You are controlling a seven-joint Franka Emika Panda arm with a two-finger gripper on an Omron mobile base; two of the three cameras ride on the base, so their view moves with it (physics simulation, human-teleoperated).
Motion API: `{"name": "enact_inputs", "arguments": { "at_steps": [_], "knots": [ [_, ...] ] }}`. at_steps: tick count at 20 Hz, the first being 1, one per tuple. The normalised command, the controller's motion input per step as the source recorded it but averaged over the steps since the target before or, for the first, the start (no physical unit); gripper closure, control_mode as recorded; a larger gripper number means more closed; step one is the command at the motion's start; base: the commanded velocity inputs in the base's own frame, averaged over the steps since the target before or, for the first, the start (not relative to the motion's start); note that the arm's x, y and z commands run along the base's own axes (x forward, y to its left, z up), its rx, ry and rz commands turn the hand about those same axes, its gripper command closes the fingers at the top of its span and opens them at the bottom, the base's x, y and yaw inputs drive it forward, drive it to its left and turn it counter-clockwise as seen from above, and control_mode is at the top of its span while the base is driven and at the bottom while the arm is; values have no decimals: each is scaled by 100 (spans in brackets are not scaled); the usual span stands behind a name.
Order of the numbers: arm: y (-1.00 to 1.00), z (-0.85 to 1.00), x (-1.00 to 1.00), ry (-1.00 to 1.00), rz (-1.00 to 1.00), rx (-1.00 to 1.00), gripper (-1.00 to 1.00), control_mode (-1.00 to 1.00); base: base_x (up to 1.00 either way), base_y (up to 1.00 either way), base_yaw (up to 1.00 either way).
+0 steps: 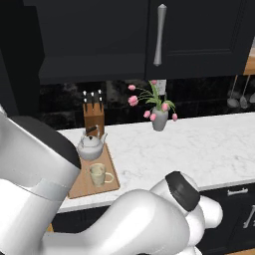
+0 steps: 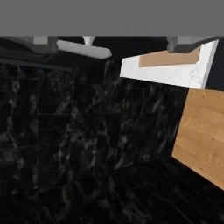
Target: Pick the kettle from the counter and place it on the tray. Then pick the mug from the cabinet and place it on the tray. Then close the cabinet doors.
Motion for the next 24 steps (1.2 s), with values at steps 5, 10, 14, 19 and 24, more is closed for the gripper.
{"name": "enact_inputs", "arguments": {
  "at_steps": [5,10,14,19,24],
  "knots": [
    [-1,-3,21,-10,0,0,-100,-100,0,0,0],
    [-21,-4,25,-6,-4,0,-100,-100,0,0,0],
    [-48,-2,24,-1,-9,0,-100,-100,0,0,0],
    [-54,0,19,0,-10,0,-100,-100,0,0,0],
    [-64,-3,24,-2,-12,0,-100,-100,0,0,0]
  ]
}}
